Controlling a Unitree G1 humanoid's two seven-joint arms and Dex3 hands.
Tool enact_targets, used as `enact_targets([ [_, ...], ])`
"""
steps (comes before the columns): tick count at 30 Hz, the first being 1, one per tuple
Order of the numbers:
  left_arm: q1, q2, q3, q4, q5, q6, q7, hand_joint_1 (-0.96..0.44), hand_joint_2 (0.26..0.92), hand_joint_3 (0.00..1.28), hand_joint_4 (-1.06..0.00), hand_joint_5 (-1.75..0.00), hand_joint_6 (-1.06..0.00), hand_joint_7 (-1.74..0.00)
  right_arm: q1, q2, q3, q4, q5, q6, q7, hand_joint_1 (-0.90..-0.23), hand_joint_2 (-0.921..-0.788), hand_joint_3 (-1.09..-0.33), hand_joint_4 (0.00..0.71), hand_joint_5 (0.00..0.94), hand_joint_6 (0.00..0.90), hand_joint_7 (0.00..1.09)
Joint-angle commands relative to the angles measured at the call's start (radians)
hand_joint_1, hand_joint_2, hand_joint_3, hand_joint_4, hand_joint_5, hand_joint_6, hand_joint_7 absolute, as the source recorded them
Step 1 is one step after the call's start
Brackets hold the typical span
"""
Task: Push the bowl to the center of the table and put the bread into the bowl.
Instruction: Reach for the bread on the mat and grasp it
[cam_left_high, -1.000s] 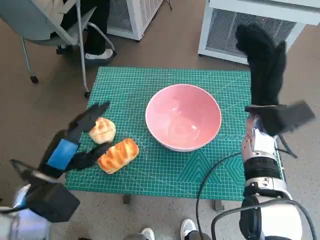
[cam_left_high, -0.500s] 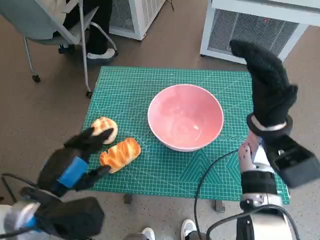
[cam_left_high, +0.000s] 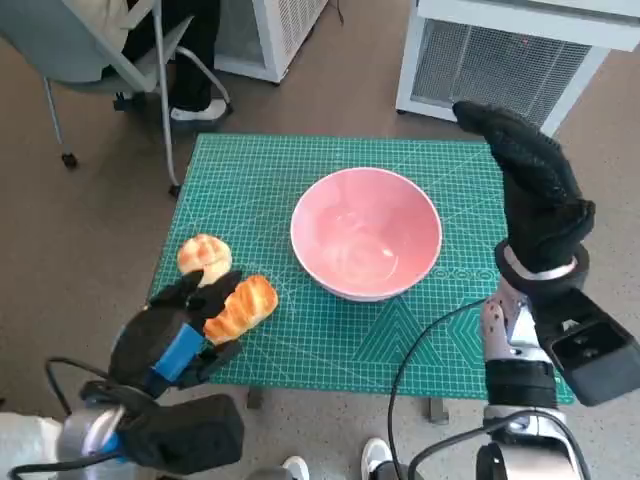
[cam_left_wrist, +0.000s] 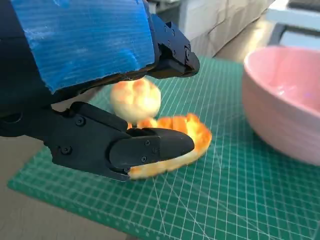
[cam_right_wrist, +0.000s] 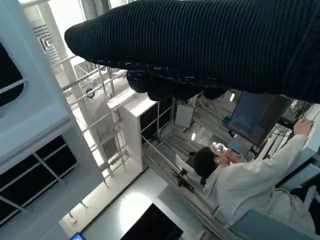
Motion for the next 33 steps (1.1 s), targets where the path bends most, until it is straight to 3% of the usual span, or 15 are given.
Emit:
enact_targets([
  [1, -0.032, -0.035, -0.022, 0.063, 0.021, 0.003, 0.053, -0.67, 0.921, 0.38, -0.34, 0.00, -0.39, 0.00, 0.028, 0.002, 0.006, -0.007, -0.002, 0.013, -0.001, -0.591, -0.921, -0.740, 0.251, 0.001, 0.093, 0.50],
  [19, -0.124, -0.130, -0.078, 0.298, 0.050, 0.017, 0.240, -0.56, 0.921, 0.15, -0.37, -0.01, -0.38, 0.00, 0.047, 0.006, 0.016, -0.040, 0.001, 0.036, -0.001, -0.581, -0.921, -0.746, 0.252, 0.001, 0.079, 0.52],
  [29, -0.136, -0.149, -0.105, 0.364, 0.053, 0.033, 0.282, -0.51, 0.921, 0.11, -0.40, -0.01, -0.38, 0.00, 0.057, 0.010, 0.022, -0.062, 0.012, 0.056, 0.004, -0.582, -0.921, -0.738, 0.263, 0.006, 0.074, 0.54],
  [33, -0.137, -0.156, -0.113, 0.377, 0.046, 0.044, 0.281, -0.49, 0.921, 0.10, -0.45, -0.03, -0.41, -0.01, 0.058, 0.010, 0.023, -0.067, 0.019, 0.062, 0.008, -0.582, -0.921, -0.733, 0.266, 0.007, 0.072, 0.54],
])
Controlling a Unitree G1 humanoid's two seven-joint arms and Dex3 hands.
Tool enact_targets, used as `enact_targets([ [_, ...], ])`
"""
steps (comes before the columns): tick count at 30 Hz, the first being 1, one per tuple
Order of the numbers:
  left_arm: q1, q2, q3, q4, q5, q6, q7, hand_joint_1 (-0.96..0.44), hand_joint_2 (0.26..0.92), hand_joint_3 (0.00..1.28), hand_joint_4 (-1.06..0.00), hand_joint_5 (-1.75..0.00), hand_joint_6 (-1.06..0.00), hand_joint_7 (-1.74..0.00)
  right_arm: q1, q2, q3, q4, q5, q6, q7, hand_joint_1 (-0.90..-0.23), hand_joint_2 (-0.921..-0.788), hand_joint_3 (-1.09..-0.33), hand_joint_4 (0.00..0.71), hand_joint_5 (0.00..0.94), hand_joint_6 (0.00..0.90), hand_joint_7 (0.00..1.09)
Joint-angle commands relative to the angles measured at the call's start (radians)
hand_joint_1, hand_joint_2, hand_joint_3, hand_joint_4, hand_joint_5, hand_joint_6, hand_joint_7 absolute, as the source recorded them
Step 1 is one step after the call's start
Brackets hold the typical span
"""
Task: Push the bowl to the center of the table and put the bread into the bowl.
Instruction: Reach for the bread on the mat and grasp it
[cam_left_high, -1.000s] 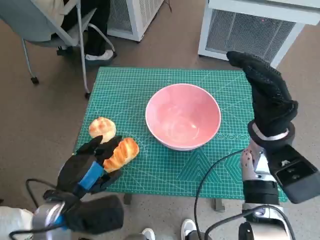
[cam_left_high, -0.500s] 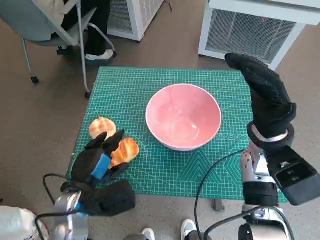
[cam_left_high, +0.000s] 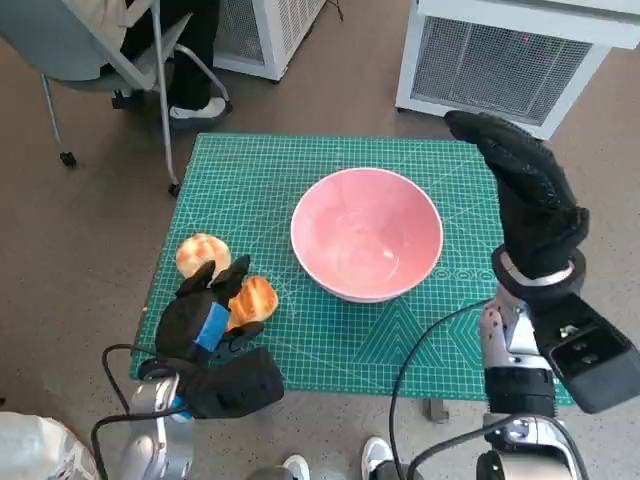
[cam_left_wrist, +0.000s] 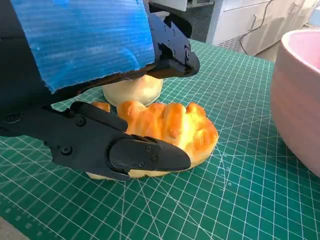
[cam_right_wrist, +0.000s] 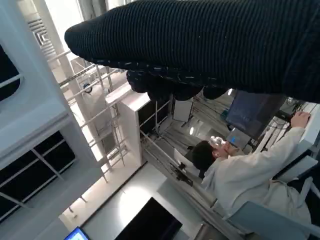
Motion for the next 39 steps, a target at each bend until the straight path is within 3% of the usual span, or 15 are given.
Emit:
enact_targets([
  [1, 0.004, -0.009, -0.015, 0.025, -0.001, 0.022, -0.003, -0.48, 0.921, 0.09, -0.51, -0.04, -0.43, -0.01, 0.026, 0.004, 0.004, -0.009, 0.016, 0.017, 0.009, -0.583, -0.921, -0.732, 0.267, 0.007, 0.071, 0.54],
  [6, 0.008, -0.010, -0.023, 0.021, -0.010, 0.037, -0.019, -0.42, 0.921, 0.06, -0.70, -0.11, -0.50, -0.03, 0.027, 0.002, 0.004, -0.010, 0.019, 0.020, 0.012, -0.583, -0.921, -0.728, 0.271, 0.008, 0.070, 0.55],
  [7, 0.009, -0.009, -0.024, 0.019, -0.011, 0.040, -0.022, -0.40, 0.921, 0.05, -0.71, -0.21, -0.53, -0.02, 0.027, 0.002, 0.003, -0.009, 0.019, 0.020, 0.012, -0.584, -0.921, -0.728, 0.271, 0.008, 0.069, 0.55],
  [12, 0.010, -0.002, -0.026, 0.016, -0.026, 0.040, -0.038, -0.32, 0.921, 0.03, -0.57, -0.84, -0.67, -0.02, 0.022, 0.002, 0.000, 0.002, 0.024, 0.017, 0.018, -0.587, -0.921, -0.727, 0.272, 0.008, 0.068, 0.55],
  [18, 0.003, 0.011, -0.026, 0.034, -0.046, 0.017, -0.041, -0.22, 0.921, 0.02, -0.57, -1.13, -0.80, -0.07, 0.021, 0.004, -0.001, 0.007, 0.022, 0.015, 0.018, -0.590, -0.921, -0.727, 0.273, 0.007, 0.066, 0.55],
  [19, 0.002, 0.013, -0.026, 0.038, -0.049, 0.012, -0.039, -0.27, 0.921, 0.06, -0.58, -1.21, -0.73, -0.51, 0.022, 0.004, -0.001, 0.006, 0.022, 0.015, 0.018, -0.591, -0.921, -0.727, 0.273, 0.007, 0.065, 0.55],
  [20, 0.000, 0.016, -0.026, 0.045, -0.053, 0.004, -0.036, -0.30, 0.921, 0.10, -0.58, -1.27, -0.68, -0.81, 0.023, 0.004, 0.000, 0.005, 0.022, 0.015, 0.017, -0.592, -0.921, -0.727, 0.273, 0.007, 0.065, 0.55],
  [21, -0.001, 0.018, -0.026, 0.049, -0.056, -0.001, -0.033, -0.19, 0.921, 0.10, -0.59, -1.26, -0.65, -0.96, 0.023, 0.004, 0.000, 0.004, 0.022, 0.015, 0.017, -0.592, -0.921, -0.727, 0.273, 0.006, 0.065, 0.56],
  [23, -0.006, 0.023, -0.025, 0.063, -0.062, -0.015, -0.026, -0.10, 0.921, 0.10, -0.60, -1.24, -0.63, -1.08, 0.025, 0.004, -0.001, 0.001, 0.024, 0.016, 0.017, -0.593, -0.921, -0.727, 0.273, 0.006, 0.064, 0.56],
  [30, -0.010, 0.039, -0.023, 0.081, -0.070, -0.056, 0.001, -0.01, 0.921, 0.08, -0.69, -1.27, -0.60, -1.07, 0.026, 0.003, -0.003, 0.003, 0.027, 0.016, 0.018, -0.593, -0.921, -0.729, 0.273, 0.005, 0.061, 0.56],
  [39, -0.011, 0.067, -0.021, 0.077, -0.056, -0.103, 0.056, 0.00, 0.920, 0.08, -0.72, -1.22, -0.59, -1.11, 0.030, 0.004, -0.004, 0.002, 0.030, 0.012, 0.018, -0.592, -0.921, -0.730, 0.273, 0.004, 0.056, 0.57],
])
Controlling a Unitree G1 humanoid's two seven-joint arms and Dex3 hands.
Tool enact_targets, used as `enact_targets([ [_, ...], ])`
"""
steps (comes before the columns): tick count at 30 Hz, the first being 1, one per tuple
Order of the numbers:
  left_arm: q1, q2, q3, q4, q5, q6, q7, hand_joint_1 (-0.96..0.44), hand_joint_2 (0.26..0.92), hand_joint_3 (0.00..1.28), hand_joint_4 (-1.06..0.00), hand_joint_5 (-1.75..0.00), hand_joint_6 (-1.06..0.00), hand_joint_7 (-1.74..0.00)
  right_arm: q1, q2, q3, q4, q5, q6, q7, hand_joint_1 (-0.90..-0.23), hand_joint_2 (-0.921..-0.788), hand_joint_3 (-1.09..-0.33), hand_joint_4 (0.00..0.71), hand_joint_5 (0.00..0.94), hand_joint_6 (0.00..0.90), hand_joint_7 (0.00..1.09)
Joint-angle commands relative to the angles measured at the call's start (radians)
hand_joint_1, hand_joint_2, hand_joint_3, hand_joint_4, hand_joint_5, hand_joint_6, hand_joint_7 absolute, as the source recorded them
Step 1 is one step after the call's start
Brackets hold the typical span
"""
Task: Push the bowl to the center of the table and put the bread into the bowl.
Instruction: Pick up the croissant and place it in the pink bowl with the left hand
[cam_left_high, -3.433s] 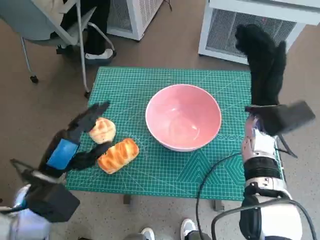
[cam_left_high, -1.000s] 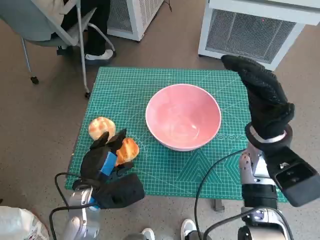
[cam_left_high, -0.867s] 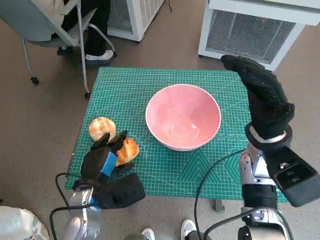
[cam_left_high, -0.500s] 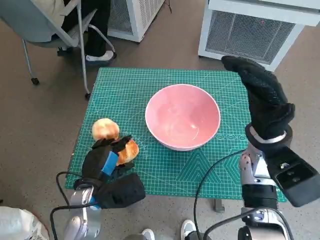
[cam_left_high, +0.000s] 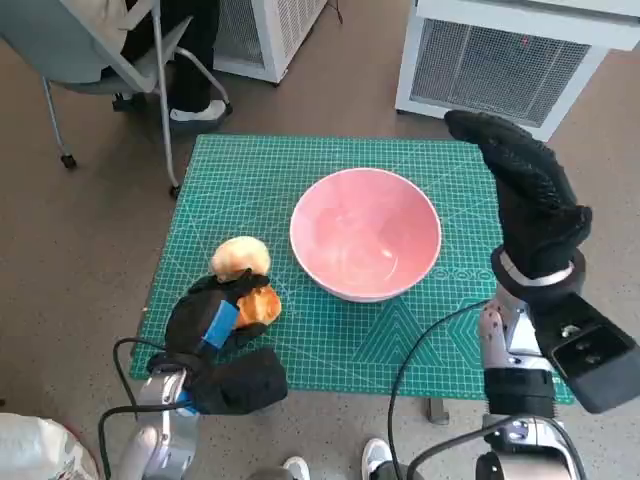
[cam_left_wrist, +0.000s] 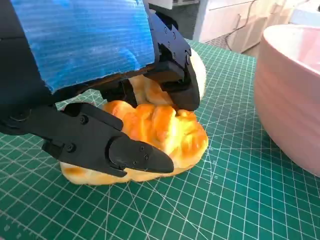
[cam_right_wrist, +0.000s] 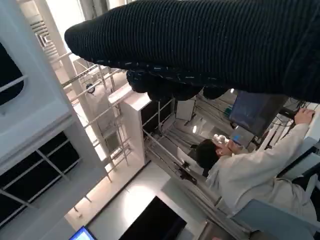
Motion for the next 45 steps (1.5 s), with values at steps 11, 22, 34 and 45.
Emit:
enact_targets([
  [11, 0.010, 0.045, 0.017, 0.023, 0.029, -0.083, 0.128, 0.00, 0.921, 0.07, -0.72, -1.26, -0.63, -1.03, 0.033, 0.006, -0.001, 0.005, 0.016, 0.003, 0.009, -0.591, -0.921, -0.733, 0.271, 0.003, 0.051, 0.58],
  [22, -0.016, 0.045, 0.088, -0.111, 0.008, -0.105, 0.148, 0.00, 0.920, 0.06, -0.74, -1.19, -0.62, -1.08, 0.039, 0.006, 0.000, -0.002, 0.020, 0.009, 0.009, -0.588, -0.921, -0.735, 0.269, 0.001, 0.044, 0.60],
  [34, -0.148, -0.004, 0.146, -0.317, 0.003, -0.092, 0.125, 0.00, 0.920, 0.04, -0.76, -1.15, -0.63, -1.10, 0.043, 0.000, -0.003, -0.011, 0.029, 0.021, 0.015, -0.583, -0.921, -0.733, 0.266, 0.000, 0.032, 0.61],
  [45, -0.376, -0.081, 0.061, -0.250, 0.056, -0.142, 0.174, 0.00, 0.917, 0.03, -0.73, -1.21, -0.71, -0.99, 0.040, -0.001, -0.007, -0.007, 0.027, 0.024, 0.017, -0.585, -0.921, -0.731, 0.267, 0.000, 0.025, 0.63],
])
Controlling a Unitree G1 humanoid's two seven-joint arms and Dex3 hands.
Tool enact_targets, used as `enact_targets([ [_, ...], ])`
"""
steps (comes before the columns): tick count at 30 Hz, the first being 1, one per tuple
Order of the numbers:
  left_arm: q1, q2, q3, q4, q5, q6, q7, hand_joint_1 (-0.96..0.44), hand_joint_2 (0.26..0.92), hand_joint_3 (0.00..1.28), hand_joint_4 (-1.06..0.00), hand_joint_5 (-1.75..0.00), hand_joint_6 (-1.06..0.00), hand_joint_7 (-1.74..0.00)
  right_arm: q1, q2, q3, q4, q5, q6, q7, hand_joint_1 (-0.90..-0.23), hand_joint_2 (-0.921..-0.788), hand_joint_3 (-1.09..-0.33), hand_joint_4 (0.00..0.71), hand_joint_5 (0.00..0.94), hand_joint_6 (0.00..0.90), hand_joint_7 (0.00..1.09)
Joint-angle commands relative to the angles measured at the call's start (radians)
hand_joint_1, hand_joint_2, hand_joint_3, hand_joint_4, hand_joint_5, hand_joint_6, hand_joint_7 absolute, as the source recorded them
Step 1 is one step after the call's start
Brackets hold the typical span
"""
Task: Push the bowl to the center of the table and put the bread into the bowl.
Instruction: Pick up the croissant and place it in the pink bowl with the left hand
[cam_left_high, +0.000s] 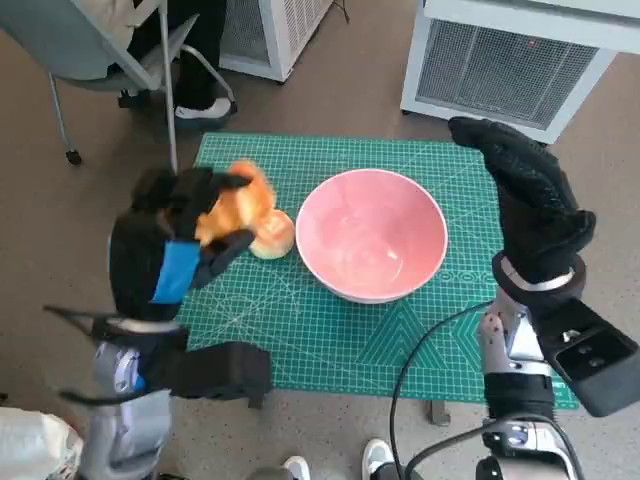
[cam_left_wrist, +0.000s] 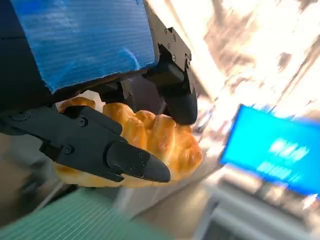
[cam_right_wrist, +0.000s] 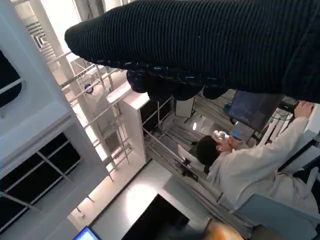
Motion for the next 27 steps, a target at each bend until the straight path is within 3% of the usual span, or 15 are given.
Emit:
enact_targets([
  [1, -0.114, -0.037, -0.061, 0.070, 0.030, -0.036, 0.022, 0.00, 0.918, 0.02, -0.75, -1.18, -0.69, -1.02, 0.018, -0.001, -0.004, 0.003, 0.007, 0.011, 0.009, -0.586, -0.921, -0.731, 0.267, 0.000, 0.025, 0.63],
  [5, -0.193, -0.042, -0.106, 0.167, 0.025, -0.086, 0.019, 0.00, 0.914, 0.02, -0.79, -1.03, -0.66, -1.15, 0.019, -0.003, -0.006, 0.001, 0.005, 0.013, 0.007, -0.587, -0.921, -0.732, 0.267, 0.000, 0.023, 0.63],
  [13, -0.339, -0.042, -0.198, 0.437, -0.004, -0.186, -0.023, 0.00, 0.916, 0.01, -0.82, -0.95, -0.65, -1.20, 0.025, -0.009, -0.012, -0.004, -0.001, 0.011, 0.003, -0.585, -0.921, -0.735, 0.264, 0.000, 0.019, 0.64],
  [18, -0.419, -0.068, -0.251, 0.645, -0.030, -0.245, -0.036, 0.00, 0.920, 0.02, -0.81, -1.00, -0.61, -1.21, 0.034, -0.013, -0.017, -0.019, -0.013, 0.008, -0.007, -0.585, -0.921, -0.738, 0.260, 0.000, 0.013, 0.64],
  [27, -0.516, -0.112, -0.293, 0.930, -0.073, -0.323, -0.024, 0.00, 0.919, 0.04, -0.74, -1.21, -0.65, -1.04, 0.050, -0.020, -0.020, -0.047, -0.028, 0.009, -0.020, -0.585, -0.921, -0.746, 0.257, 0.000, 0.003, 0.65],
])
